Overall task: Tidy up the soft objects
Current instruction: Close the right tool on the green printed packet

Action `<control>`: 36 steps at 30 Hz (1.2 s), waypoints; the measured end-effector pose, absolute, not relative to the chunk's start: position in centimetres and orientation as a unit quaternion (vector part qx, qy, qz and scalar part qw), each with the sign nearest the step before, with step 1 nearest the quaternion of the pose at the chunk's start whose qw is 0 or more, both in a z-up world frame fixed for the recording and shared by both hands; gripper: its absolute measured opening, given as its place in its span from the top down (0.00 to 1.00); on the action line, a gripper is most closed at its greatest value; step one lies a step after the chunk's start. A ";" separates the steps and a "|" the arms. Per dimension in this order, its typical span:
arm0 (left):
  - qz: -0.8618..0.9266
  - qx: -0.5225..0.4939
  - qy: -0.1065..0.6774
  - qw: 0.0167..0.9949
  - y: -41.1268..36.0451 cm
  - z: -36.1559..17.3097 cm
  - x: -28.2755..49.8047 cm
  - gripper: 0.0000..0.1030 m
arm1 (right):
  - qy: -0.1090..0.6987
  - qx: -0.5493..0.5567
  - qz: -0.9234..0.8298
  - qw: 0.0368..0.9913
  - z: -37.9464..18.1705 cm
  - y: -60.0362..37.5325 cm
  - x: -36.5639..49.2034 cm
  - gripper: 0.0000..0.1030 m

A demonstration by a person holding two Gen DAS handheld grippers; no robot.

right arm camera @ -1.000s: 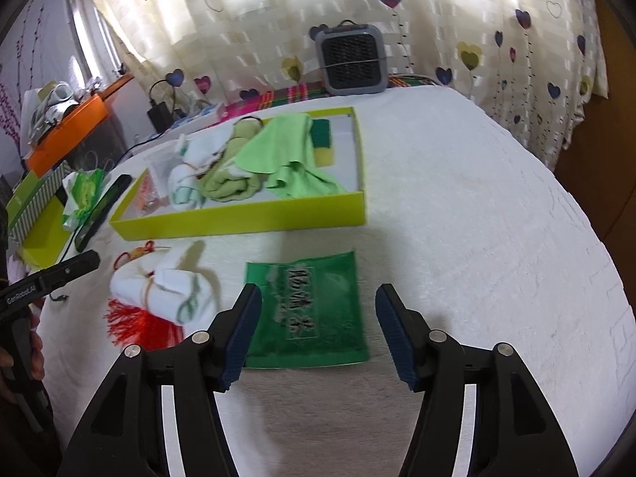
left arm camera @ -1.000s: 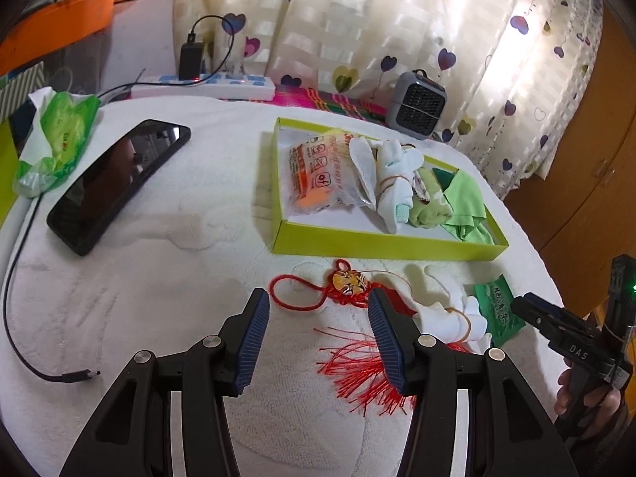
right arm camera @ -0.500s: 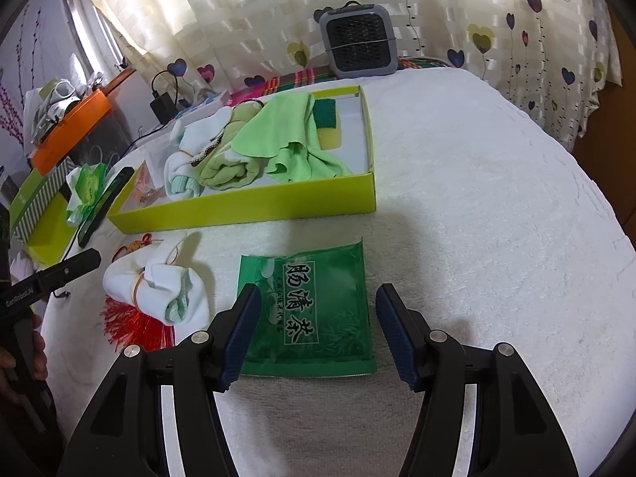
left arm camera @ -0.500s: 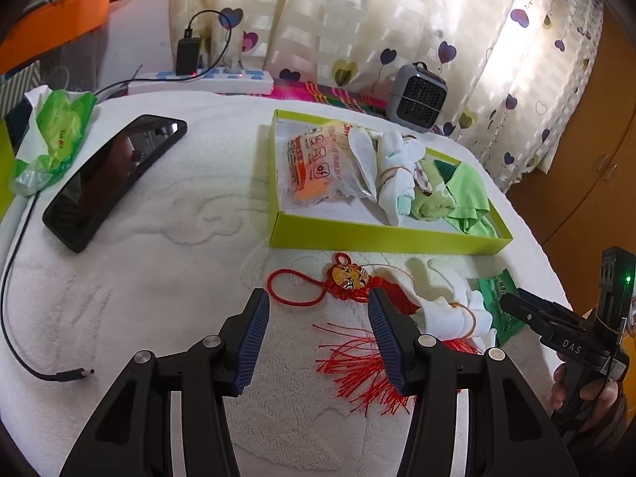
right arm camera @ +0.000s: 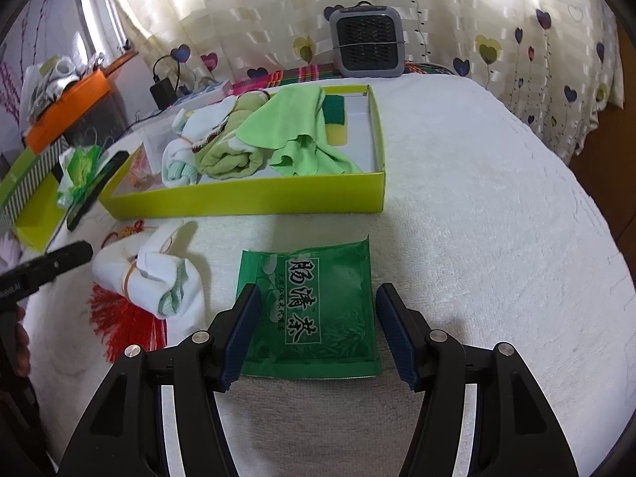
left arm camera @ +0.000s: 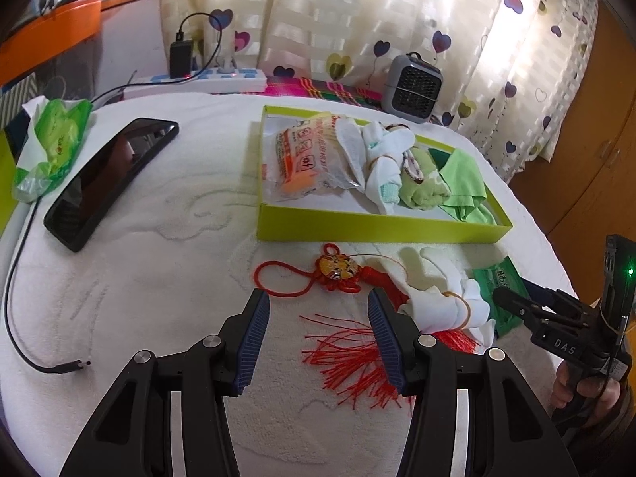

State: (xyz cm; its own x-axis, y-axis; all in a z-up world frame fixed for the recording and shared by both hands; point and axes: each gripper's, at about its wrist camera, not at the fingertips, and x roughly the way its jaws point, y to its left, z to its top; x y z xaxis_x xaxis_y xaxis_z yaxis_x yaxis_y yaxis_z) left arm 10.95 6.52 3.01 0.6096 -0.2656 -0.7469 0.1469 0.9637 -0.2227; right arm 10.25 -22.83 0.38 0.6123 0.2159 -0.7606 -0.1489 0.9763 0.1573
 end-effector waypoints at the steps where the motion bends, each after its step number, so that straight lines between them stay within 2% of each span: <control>1: -0.116 -0.068 0.427 0.894 6.4 3.1 11.0 0.51 | 0.428 0.037 0.105 0.897 0.4 -22.8 10.2 0.47; 2: -0.118 -0.065 0.426 0.895 6.1 3.2 10.9 0.51 | 0.428 0.036 0.107 0.897 0.4 -22.7 10.2 0.52; 6: -0.125 -0.048 0.425 0.895 5.0 3.5 10.7 0.51 | 0.427 0.030 0.106 0.897 0.4 -22.8 10.1 0.56; 10: -0.133 -0.031 0.422 0.896 4.0 3.8 10.5 0.51 | 0.424 0.043 0.112 0.898 0.5 -23.2 10.0 0.71; 13: -0.133 -0.020 0.420 0.898 3.3 4.1 10.5 0.51 | 0.423 0.046 0.120 0.897 0.5 -23.3 9.9 0.77; 17: -0.135 -0.020 0.416 0.899 3.0 4.5 10.5 0.51 | 0.419 0.056 0.127 0.897 0.6 -23.5 9.8 0.84; 23: -0.139 -0.020 0.409 0.902 2.7 5.1 10.2 0.51 | 0.411 0.068 0.136 0.899 0.8 -23.9 9.5 0.89; 36: -0.154 0.008 0.403 0.902 1.2 5.6 9.7 0.51 | 0.396 0.077 0.123 0.907 1.4 -25.1 9.1 0.92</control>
State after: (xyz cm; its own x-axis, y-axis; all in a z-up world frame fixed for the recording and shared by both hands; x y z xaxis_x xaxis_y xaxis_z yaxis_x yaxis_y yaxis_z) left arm 9.71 1.20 5.63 0.6272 -0.2715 -0.7300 0.2850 0.9523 -0.1093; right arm 9.14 -25.09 1.37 0.6564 0.2829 -0.6994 -0.1615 0.9582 0.2360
